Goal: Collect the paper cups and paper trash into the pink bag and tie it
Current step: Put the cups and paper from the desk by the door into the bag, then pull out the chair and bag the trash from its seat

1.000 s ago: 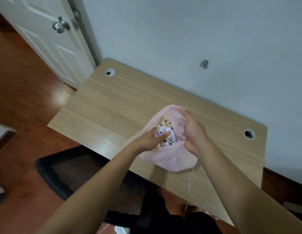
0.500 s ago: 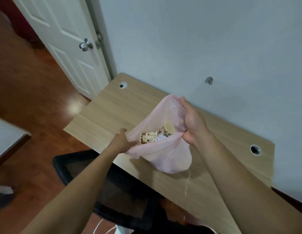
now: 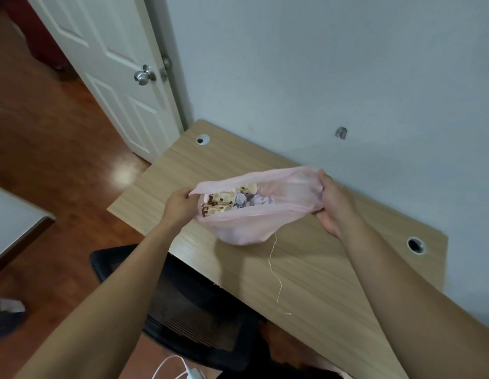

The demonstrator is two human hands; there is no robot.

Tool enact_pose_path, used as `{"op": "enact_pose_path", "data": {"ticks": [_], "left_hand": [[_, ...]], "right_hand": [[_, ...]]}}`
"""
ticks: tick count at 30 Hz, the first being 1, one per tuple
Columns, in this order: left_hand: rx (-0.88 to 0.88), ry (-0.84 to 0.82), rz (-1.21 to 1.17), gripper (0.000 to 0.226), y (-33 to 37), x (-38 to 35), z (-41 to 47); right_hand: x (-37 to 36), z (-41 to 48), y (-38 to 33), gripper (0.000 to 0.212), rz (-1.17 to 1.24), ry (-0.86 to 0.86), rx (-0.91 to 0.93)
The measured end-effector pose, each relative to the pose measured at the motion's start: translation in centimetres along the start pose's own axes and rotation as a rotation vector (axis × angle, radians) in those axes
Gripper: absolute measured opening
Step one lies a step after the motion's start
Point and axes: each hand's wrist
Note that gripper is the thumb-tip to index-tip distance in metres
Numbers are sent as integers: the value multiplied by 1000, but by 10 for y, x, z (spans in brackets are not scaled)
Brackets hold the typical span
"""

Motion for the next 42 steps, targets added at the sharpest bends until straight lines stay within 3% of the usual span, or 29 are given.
{"op": "enact_pose_path", "data": {"ticks": [7, 14, 19, 24, 30, 32, 35, 37, 39, 42], "left_hand": [[3, -41, -76, 38, -7, 4, -8], [-1, -130, -111, 91, -21, 15, -53], [-33, -109, -50, 82, -48, 32, -109], [-156, -123, 218, 41, -87, 55, -160], [-317, -197, 571, 43, -121, 68, -211], [-437, -248, 817, 44, -130, 66, -218], [-536, -312, 1077, 45, -142, 55, -219], [-517, -302, 1153, 50, -144, 51, -213], [-505, -289, 1223, 55, -146, 48, -204], [-494, -293, 1290, 57, -149, 54, -189]], "right_hand": [[28, -15, 25, 23, -78, 87, -2], [62, -34, 42, 33, -165, 90, 19], [87, -60, 75, 38, -178, 23, -40], [88, -106, 116, 31, -227, -105, -96], [82, -174, 187, 24, -386, -241, -123], [72, -192, 202, 24, -526, -297, -91], [56, -213, 218, 36, -747, -423, -15], [45, -228, 230, 57, -854, -499, -32], [35, -239, 241, 77, -995, -528, -71], [22, -254, 254, 87, -1193, -488, -60]]}}
Point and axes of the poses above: each hand's wrist, its own z-axis towards the middle knuckle, its own x-axis out of the back of the hand, y = z × x, and after that the axes turned 15 degrees about z, right-handed
